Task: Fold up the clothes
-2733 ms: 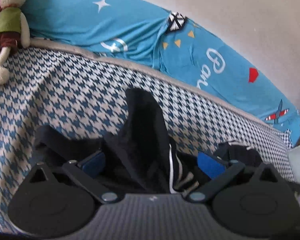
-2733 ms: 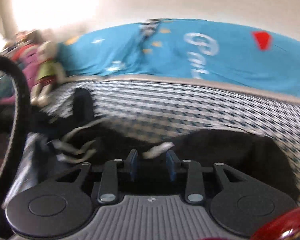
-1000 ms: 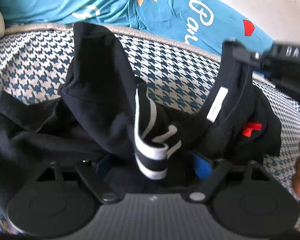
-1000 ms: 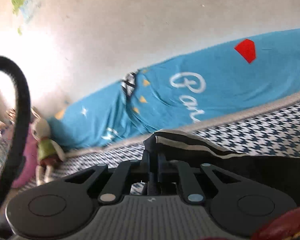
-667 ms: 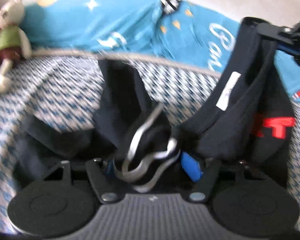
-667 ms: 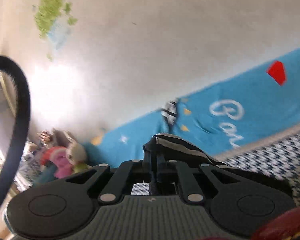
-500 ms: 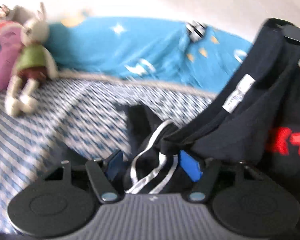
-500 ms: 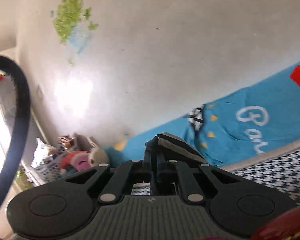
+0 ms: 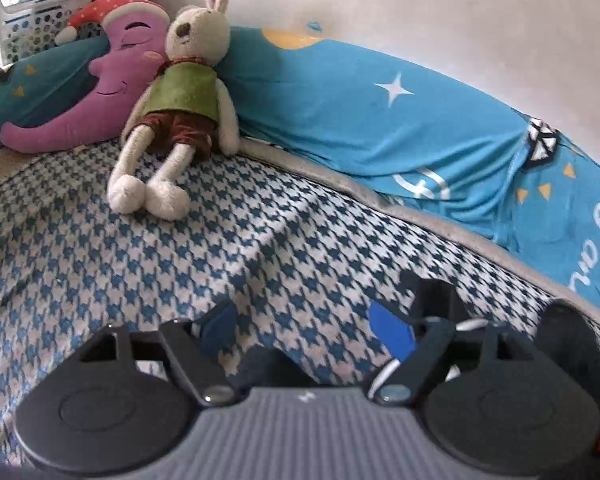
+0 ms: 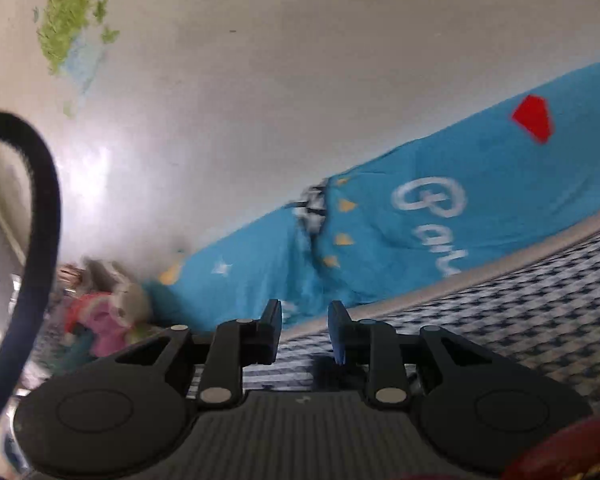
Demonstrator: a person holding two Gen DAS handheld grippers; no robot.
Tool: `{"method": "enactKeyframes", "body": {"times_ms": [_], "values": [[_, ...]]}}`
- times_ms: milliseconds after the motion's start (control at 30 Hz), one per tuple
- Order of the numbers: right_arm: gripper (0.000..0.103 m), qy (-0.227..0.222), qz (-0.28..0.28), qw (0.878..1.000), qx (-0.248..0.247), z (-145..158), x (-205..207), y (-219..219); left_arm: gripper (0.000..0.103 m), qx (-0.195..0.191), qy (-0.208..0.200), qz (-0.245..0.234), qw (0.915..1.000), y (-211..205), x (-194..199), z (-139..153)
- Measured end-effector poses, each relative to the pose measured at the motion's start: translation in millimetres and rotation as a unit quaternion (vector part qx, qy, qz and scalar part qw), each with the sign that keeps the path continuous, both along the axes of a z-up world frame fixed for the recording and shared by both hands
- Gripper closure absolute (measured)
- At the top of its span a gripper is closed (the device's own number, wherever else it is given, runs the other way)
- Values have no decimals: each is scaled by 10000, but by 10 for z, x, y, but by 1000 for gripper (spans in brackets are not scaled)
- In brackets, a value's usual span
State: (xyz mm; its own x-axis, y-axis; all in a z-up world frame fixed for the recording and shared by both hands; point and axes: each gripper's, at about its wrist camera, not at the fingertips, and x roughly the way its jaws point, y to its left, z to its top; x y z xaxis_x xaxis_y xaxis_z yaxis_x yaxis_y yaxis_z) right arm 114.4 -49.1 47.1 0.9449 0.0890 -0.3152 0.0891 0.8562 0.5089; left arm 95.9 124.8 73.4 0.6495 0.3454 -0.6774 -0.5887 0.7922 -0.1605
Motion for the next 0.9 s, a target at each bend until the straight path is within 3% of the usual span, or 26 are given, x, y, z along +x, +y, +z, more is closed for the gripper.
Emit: {"method": "enactKeyframes", "body": {"times_ms": [267, 367, 567, 733, 900], "values": [[68, 1374, -818, 9862, -436, -476, 113, -464, 12, -146, -155, -712, 9972, -248, -42, -4], [66, 1639, -711, 9837, -202, -639, 163, -551, 12, -201, -123, -1140, 9932, -430, -9, -54], [50, 1878, -559, 9804, -201, -837, 240, -471, 12, -180, 84, -1630, 9864, -725, 75, -194], [50, 2080, -147, 9777, -258, -982, 314, -271, 10, -215, 284, -1661, 9855, -788, 100, -282], [50, 2111, 228, 9740, -794, -1073, 369, -23, 9, -427, 426, -1528, 9864, -719, 113, -359]]}}
